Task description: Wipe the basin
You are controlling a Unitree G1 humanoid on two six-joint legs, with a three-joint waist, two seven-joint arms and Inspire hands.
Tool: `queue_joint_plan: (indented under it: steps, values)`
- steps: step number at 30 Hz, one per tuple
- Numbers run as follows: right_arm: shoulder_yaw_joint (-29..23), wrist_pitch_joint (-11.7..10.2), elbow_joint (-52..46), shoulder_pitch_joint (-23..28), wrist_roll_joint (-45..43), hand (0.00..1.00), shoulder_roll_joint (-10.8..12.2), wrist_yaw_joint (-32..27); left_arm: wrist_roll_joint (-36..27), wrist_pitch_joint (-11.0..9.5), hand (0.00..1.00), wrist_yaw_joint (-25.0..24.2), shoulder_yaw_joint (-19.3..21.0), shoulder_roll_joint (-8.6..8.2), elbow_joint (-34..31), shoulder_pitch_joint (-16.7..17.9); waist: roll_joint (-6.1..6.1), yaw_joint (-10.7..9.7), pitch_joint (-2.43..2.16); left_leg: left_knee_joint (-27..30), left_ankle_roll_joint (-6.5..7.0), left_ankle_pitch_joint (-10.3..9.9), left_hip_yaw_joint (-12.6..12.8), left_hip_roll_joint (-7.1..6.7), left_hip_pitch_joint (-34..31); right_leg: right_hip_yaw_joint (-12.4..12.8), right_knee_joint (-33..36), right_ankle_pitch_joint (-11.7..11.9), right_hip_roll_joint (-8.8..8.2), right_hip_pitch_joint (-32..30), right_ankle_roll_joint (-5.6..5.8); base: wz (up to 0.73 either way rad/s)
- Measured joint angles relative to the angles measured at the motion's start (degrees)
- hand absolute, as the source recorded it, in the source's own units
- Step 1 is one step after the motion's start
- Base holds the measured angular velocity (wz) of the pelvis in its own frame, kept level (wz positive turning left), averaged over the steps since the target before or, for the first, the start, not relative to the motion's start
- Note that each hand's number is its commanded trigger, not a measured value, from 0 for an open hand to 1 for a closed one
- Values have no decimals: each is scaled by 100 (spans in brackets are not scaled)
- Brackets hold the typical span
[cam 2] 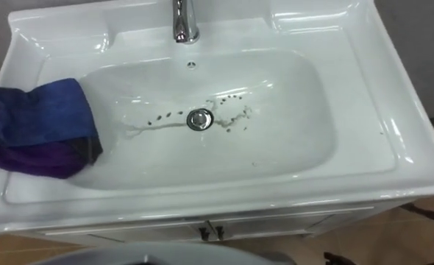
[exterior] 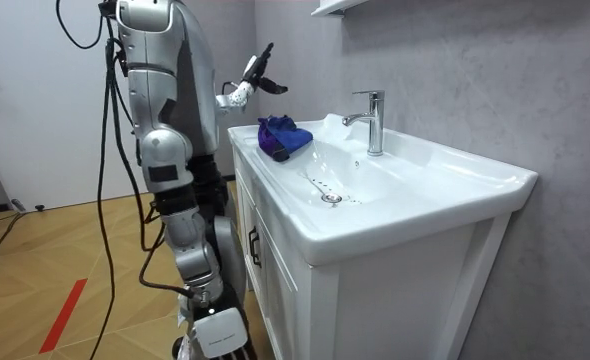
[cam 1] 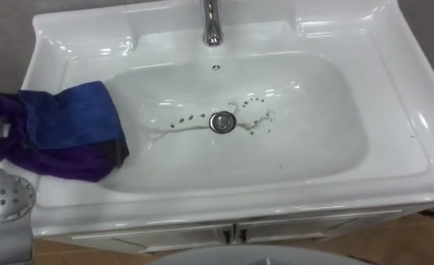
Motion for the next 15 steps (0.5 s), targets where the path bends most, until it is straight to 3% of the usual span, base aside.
queue_joint_plan:
  steps: [5,15]
  values:
    - [2,0,3,-33,-40,0,0,2,321,-1,0,-95,-235,0,1,0,-2,-73,-2,-5,0,0,4,24,15,146,0,33,49,-23,-18,-9]
    - [15,-7,-1,-50,-259,0,-6,10,828,-4,0,-210,-777,-19,82,1,-15,-233,5,-29,0,0,19,62,25,165,6,60,99,-19,-53,-3]
